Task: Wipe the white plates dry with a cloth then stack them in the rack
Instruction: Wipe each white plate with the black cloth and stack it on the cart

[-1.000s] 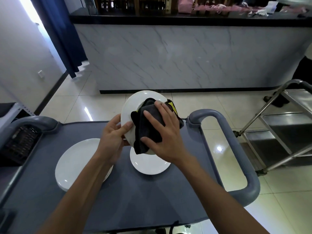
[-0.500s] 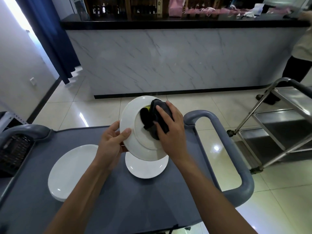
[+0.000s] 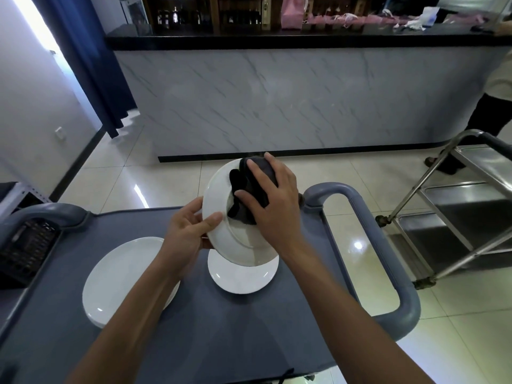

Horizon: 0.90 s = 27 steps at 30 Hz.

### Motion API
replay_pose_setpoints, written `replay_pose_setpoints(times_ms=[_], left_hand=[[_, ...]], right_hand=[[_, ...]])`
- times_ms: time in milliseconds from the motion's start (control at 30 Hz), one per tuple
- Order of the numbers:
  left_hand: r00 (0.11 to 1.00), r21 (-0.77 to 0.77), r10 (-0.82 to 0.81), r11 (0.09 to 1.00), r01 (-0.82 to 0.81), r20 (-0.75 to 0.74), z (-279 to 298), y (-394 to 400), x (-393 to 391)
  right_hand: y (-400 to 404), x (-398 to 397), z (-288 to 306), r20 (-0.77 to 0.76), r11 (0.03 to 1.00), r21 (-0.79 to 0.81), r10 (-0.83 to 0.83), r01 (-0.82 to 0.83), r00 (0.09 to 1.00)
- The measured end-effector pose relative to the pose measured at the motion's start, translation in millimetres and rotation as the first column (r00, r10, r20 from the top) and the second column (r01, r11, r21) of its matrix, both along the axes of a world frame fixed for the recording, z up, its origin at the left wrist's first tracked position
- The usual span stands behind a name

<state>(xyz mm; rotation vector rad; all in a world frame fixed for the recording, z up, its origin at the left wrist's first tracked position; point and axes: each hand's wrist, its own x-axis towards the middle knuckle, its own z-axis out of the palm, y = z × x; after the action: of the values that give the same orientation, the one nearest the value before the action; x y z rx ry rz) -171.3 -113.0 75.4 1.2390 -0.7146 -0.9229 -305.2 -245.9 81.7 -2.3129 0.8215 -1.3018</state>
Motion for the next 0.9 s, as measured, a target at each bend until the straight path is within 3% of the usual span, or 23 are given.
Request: replay_pose_setpoints(times_ms=[300,400,600,900], left_hand=[[0.997,-0.020,-0.034,0.999,0.035,0.066,4.9,4.8,2.1],[0.998,-0.046,0.010,0.999,-0.007,0.065,5.7,8.7,2.3],[0.987,-0.095,0.136,0.985,-0.144,-0.086,7.3,11.5,5.4],[0.947,-0.095,0.219,0.964,-0.247,-0.233,-1.8,-0.8,0.5]], right_hand=[[-2.8,20.2,22.7,-0.052,0.984,-0.108,0.135,-0.140,0.990],[-13.3,17.2,22.9,-0.025,0.993,-0.004,0.122,-0.122,0.992],[-28.7,-3.6,3.6,0.098,0.958,0.276,0.051,-0.077,0.994],[-1.2,-7.5,-24.7,0.200,0.915,0.403,-0.080,-0.008,0.977]])
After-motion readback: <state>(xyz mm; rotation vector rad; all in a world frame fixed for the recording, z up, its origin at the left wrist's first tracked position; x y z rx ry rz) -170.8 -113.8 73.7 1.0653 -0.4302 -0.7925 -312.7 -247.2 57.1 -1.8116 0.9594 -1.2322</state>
